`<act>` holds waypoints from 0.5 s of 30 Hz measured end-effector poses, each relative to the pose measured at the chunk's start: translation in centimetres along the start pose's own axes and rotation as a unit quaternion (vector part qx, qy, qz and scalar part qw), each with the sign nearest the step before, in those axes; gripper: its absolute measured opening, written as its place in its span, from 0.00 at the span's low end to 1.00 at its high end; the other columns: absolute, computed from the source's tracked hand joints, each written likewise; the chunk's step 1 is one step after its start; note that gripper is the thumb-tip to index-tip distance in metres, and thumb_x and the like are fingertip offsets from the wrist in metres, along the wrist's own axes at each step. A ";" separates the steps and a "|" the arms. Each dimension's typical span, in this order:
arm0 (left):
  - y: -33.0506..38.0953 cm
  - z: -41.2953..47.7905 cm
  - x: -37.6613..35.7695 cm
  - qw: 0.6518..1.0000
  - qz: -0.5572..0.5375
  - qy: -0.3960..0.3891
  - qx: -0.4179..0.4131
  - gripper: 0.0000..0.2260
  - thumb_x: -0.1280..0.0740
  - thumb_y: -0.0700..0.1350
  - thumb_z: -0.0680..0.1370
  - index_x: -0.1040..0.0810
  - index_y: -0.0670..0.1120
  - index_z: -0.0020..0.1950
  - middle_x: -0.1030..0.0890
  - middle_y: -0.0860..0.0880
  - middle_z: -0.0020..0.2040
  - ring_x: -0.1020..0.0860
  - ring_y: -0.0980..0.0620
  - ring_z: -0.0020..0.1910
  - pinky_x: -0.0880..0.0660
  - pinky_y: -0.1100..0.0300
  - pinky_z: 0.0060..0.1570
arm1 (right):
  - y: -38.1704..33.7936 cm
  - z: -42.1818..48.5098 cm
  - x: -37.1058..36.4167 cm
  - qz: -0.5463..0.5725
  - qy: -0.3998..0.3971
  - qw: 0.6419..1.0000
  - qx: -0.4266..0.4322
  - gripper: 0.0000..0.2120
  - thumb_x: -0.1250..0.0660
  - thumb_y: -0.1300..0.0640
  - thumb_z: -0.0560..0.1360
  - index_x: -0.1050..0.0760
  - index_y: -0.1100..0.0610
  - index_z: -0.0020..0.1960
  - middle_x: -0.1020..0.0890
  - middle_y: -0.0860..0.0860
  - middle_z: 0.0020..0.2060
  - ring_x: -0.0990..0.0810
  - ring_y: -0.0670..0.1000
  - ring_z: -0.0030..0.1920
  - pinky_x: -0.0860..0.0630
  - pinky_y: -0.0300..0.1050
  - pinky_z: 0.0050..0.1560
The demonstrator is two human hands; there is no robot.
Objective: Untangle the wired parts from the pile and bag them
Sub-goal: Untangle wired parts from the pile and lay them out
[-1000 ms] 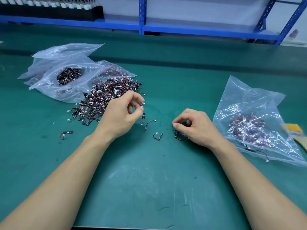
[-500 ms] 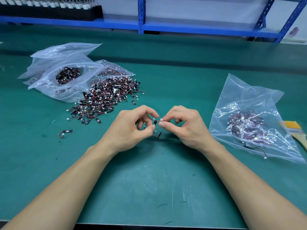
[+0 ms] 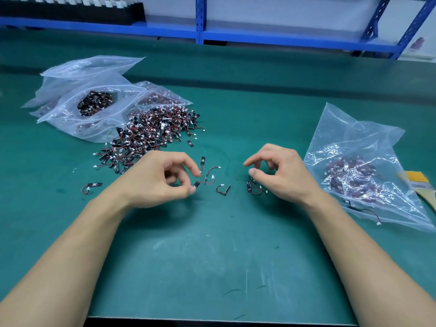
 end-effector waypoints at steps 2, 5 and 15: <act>-0.9 -0.2 -0.2 0.998 -0.005 -0.046 0.050 0.10 0.24 0.48 0.68 0.20 0.56 0.47 0.16 0.50 0.34 0.37 0.48 0.30 0.36 0.64 0.30 | 0.8 -0.1 0.2 -0.030 -0.045 0.998 -0.011 0.07 0.24 0.59 0.71 0.15 0.50 0.48 0.23 0.42 0.39 0.32 0.46 0.35 0.34 0.36 0.40; -1.3 -0.4 -1.0 0.990 0.020 -0.111 0.090 0.10 0.22 0.47 0.70 0.20 0.57 0.46 0.15 0.51 0.35 0.34 0.53 0.28 0.35 0.66 0.29 | 1.3 -0.2 0.1 -0.047 -0.101 0.993 -0.023 0.10 0.21 0.54 0.69 0.16 0.47 0.50 0.23 0.42 0.41 0.30 0.45 0.36 0.30 0.38 0.41; 0.0 1.3 -0.1 0.969 0.223 0.096 -0.051 0.11 0.22 0.50 0.71 0.17 0.55 0.52 0.20 0.57 0.51 0.28 0.52 0.51 0.32 0.59 0.57 | 1.2 -0.2 -1.0 -0.062 -0.122 0.991 -0.006 0.09 0.21 0.53 0.70 0.15 0.50 0.49 0.21 0.45 0.41 0.27 0.41 0.36 0.33 0.30 0.39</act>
Point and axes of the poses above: each hand's wrist, its own z-axis towards the middle knuckle, its own x-axis out of the back of the hand, y = z × x, the point moved 5 cm from there along z, towards the middle knuckle
